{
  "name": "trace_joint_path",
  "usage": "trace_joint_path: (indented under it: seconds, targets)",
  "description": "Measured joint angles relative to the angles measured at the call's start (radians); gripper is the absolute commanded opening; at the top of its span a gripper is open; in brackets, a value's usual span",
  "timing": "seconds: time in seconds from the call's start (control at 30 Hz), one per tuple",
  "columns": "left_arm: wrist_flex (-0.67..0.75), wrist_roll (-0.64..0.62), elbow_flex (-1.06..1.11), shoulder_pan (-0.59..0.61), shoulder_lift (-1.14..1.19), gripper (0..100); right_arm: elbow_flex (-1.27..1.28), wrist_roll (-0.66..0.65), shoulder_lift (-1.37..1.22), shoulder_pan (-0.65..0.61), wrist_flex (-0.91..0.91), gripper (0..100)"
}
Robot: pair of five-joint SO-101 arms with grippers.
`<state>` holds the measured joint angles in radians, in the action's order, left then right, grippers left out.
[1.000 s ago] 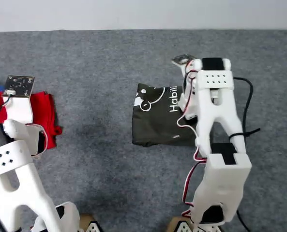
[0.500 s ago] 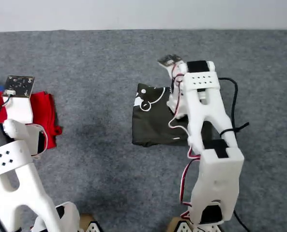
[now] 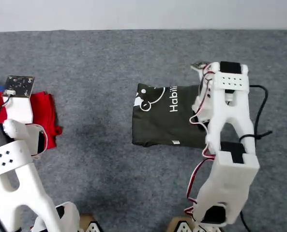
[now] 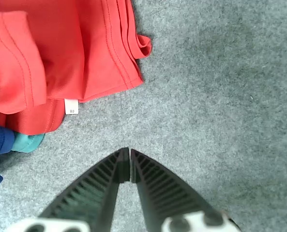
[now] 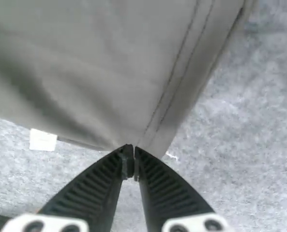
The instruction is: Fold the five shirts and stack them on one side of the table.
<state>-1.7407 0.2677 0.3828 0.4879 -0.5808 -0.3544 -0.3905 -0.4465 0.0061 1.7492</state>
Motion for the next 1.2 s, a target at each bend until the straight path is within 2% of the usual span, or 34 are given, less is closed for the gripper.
trace_joint_path:
  seconds: [0.13,0.3,0.5,0.77,1.0,1.2]
  targets:
    - [0.0,0.0,0.0,0.0,0.0,1,0.0,0.0,0.002,-0.112,-0.107,0.9]
    - [0.0,0.0,0.0,0.0,0.0,1,0.0,-0.002,0.002,-0.219,-0.413,0.9]
    - [0.0,0.0,0.0,0.0,0.0,1,0.002,-0.002,-0.101,-0.29,-0.75,0.9]
    - [0.0,0.0,0.0,0.0,0.0,1,0.002,-0.002,-0.255,-0.377,-0.999,0.9]
    - [0.0,0.0,0.0,0.0,0.0,1,-0.002,-0.032,-0.327,-0.417,-1.086,0.9]
    - [0.0,0.0,0.0,0.0,0.0,1,-0.101,-0.064,-0.305,-0.422,-0.945,0.9]
